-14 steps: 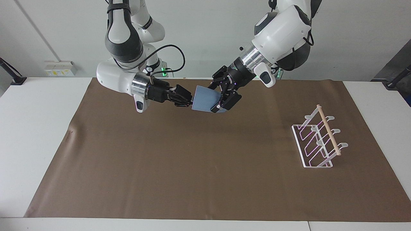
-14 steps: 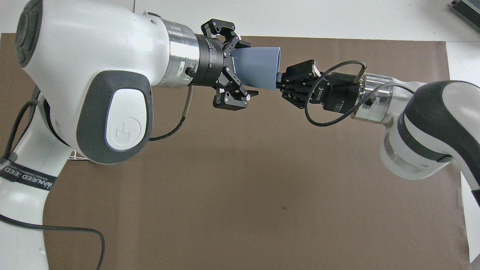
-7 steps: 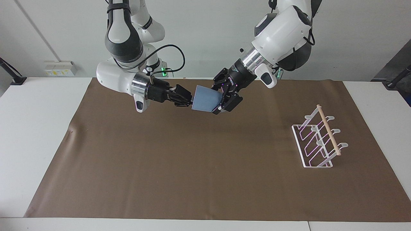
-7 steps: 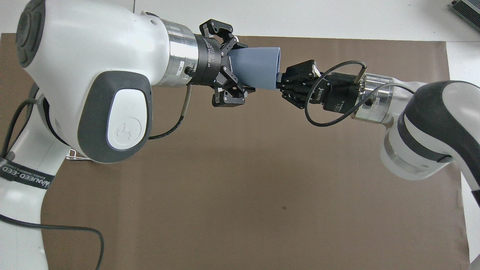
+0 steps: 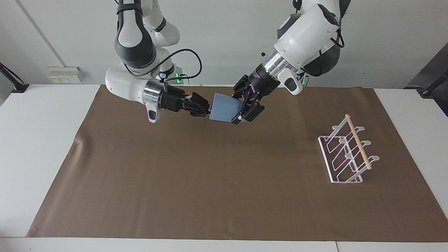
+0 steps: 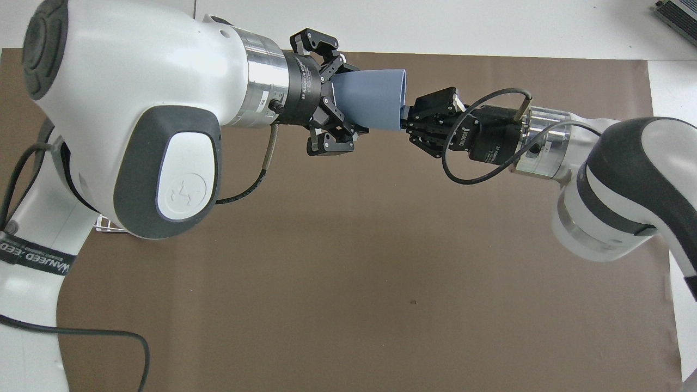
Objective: Hang cup on cup holder
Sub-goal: 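Close the left gripper on the cup base held by the right gripper, then open the right gripper and withdraw while the left gripper pulls the cup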
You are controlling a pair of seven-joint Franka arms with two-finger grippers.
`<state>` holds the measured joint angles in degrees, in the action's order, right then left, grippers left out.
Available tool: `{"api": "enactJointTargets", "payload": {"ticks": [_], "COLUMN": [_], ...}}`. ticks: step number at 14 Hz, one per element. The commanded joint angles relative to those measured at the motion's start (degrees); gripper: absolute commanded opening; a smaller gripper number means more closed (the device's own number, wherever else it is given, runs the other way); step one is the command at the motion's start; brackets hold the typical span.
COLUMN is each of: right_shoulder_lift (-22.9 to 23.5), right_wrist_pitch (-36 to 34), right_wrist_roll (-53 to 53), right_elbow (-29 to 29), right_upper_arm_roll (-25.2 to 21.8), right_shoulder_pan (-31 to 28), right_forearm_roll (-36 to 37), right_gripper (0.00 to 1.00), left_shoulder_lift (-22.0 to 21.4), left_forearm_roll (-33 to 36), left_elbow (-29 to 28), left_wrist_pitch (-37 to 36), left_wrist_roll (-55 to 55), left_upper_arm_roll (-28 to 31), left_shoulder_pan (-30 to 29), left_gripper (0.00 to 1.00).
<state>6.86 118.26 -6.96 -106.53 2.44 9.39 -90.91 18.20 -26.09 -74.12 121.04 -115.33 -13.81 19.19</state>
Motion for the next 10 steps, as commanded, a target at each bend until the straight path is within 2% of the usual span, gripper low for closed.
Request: {"api": "enactJointTargets", "payload": {"ticks": [1,2,6,7,8,9,10], "right_shoulder_lift": [-1.15,-1.15,-1.15,-1.15,-1.15,-1.06,-1.06], "right_wrist_pitch": [1.00,1.00,1.00,1.00,1.00,1.00,0.83], "right_wrist_roll": [-0.25,-0.25,-0.07,0.02,0.10,0.02,-0.16], "right_elbow": [-0.87,-0.87,-0.87,-0.87,-0.96,-0.96,-0.87], "right_upper_arm_roll": [0.20,0.20,0.11,0.11,0.11,0.11,0.11], "right_shoulder_pan": [-0.16,-0.25,-0.16,-0.16,-0.25,-0.42,-0.77], "right_forearm_roll": [0.12,0.12,0.12,0.21,0.47,2.30,4.93], "right_gripper": [0.14,0.21,0.30,0.36,0.38,0.65,1.00], "left_shoulder_lift": [-0.98,-0.98,-1.59,-1.59,-1.68,-1.77,-1.94], "left_forearm_roll": [2.18,2.45,2.54,2.54,2.62,4.36,7.95], "left_elbow": [-0.67,-0.76,-1.73,-1.73,-1.99,-2.42,-2.60], "left_wrist_pitch": [0.16,0.16,0.25,0.16,0.16,0.16,0.08], "left_wrist_roll": [-2.00,-2.00,-1.83,-1.74,-1.57,-1.56,-1.56], "left_upper_arm_roll": [0.98,0.98,0.98,0.98,1.06,1.33,1.24], "left_shoulder_pan": [0.23,0.23,0.23,0.15,-0.29,-0.29,-0.21], "left_gripper": [0.00,0.00,0.00,0.00,0.00,0.00,0.00]}}
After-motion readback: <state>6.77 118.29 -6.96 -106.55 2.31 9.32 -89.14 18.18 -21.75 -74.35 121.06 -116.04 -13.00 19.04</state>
